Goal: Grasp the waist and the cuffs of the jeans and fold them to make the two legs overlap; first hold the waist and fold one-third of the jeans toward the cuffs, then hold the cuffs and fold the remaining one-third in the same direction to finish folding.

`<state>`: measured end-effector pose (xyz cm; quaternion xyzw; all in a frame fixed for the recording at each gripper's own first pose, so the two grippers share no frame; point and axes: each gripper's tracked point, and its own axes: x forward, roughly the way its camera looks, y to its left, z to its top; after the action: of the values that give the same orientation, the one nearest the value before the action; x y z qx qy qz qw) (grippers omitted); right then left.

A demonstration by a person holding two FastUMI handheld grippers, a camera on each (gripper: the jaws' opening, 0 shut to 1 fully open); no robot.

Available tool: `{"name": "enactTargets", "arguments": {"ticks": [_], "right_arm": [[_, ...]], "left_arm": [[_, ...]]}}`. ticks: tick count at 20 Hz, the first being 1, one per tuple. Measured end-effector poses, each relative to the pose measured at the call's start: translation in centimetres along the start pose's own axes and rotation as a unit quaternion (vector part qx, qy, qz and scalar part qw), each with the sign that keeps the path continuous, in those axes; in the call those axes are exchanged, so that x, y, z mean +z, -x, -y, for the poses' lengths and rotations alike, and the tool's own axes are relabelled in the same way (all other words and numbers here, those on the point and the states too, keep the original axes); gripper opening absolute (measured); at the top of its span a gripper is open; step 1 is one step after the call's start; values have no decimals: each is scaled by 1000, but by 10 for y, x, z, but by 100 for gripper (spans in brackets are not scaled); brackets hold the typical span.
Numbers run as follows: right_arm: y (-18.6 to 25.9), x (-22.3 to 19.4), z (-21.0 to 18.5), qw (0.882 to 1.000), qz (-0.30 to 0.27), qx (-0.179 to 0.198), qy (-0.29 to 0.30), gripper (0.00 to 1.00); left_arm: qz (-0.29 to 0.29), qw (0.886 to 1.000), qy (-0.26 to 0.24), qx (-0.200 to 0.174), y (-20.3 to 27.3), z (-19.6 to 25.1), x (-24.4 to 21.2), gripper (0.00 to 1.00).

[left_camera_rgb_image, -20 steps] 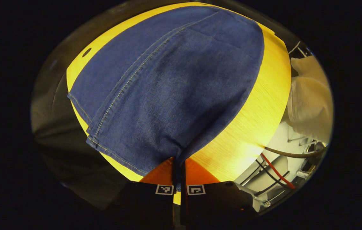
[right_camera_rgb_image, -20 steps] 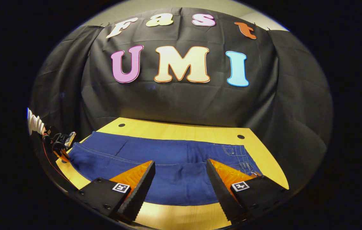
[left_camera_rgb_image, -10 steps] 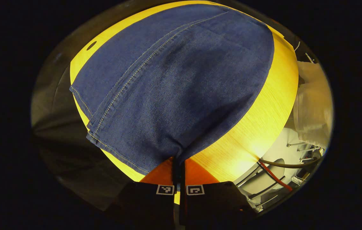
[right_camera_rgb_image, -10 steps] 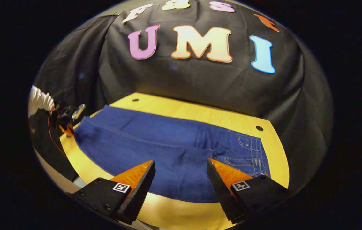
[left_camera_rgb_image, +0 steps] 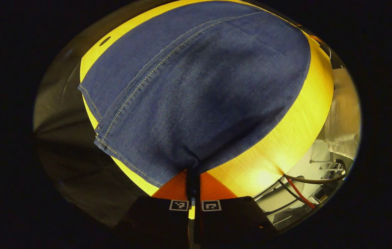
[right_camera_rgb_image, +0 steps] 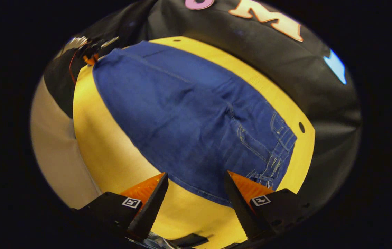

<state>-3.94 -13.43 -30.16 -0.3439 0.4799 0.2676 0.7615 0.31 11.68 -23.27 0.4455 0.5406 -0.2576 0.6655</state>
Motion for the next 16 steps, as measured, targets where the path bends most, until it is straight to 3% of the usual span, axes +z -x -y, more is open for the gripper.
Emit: {"name": "enactTargets", "arguments": {"ticks": [5, 7, 9, 10, 16], "right_arm": [[-21, -25, 1, 998, -49, 28, 38, 100], [-23, -26, -5, 996, -61, 52, 31, 100], [-28, -30, -8, 994, -71, 82, 18, 92], [-30, -32, -8, 992, -79, 93, 6, 93], [-30, -28, -5, 992, -98, 85, -13, 88]], "left_arm": [[-12, 1000, -3, -1, 1, 0, 0, 0], [-18, 1000, -5, -2, 0, -1, 0, 0], [-22, 1000, -6, -4, 0, -1, -1, 0], [-24, 1000, -8, -5, 0, -2, -1, 0], [-27, 1000, 8, -3, -1, -1, -1, 0]]}}
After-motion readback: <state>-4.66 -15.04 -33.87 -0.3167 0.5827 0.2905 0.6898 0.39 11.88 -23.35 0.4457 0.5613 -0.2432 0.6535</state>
